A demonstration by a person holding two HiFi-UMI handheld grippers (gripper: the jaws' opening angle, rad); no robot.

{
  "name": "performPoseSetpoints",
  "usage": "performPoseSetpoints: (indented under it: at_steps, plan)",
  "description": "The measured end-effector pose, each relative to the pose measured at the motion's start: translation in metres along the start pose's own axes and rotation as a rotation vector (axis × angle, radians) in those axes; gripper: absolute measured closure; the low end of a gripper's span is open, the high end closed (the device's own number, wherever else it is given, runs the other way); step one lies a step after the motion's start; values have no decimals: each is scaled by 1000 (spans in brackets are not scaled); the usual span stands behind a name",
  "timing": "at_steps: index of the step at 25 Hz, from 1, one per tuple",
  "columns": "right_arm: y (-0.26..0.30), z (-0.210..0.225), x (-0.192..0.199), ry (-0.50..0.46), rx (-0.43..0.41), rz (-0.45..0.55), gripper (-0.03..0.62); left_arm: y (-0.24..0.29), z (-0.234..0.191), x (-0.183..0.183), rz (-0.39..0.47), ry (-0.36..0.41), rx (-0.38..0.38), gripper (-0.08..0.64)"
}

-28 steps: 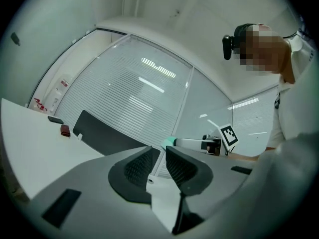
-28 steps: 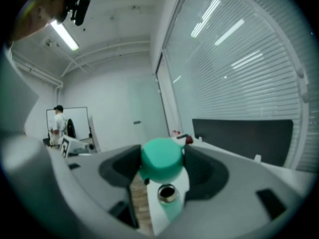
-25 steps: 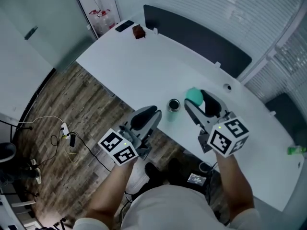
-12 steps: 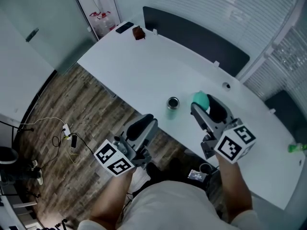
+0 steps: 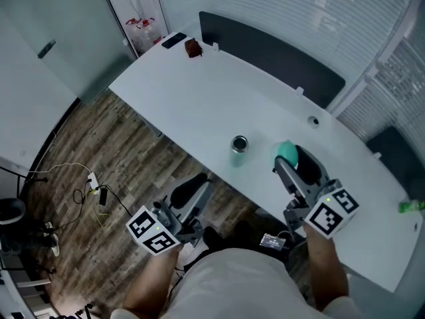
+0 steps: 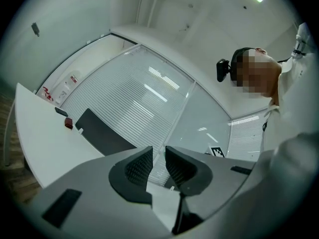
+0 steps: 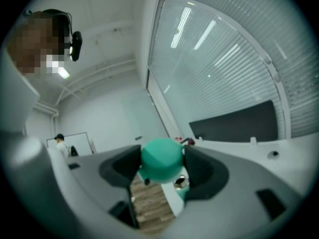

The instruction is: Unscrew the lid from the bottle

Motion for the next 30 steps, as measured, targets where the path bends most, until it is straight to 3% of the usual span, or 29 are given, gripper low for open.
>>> performPoseSetpoints:
  at_steps: [16,30]
  plan:
    - [-26,5,26,67,31,-29,313,-19,8,22,-2,-74,-11,471]
    - [-33,-27,46,119,47,-42,311,-56,14,28,-38,-117,-4,471]
Point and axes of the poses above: the fingertips, and each gripper's own axes: y forward along the fingers, z to its right, x out of its underside, the point moved 1 cm from there along -y, backward along the fingers, and after that the axes turned 14 degrees about -y, right-handed, at the moved point
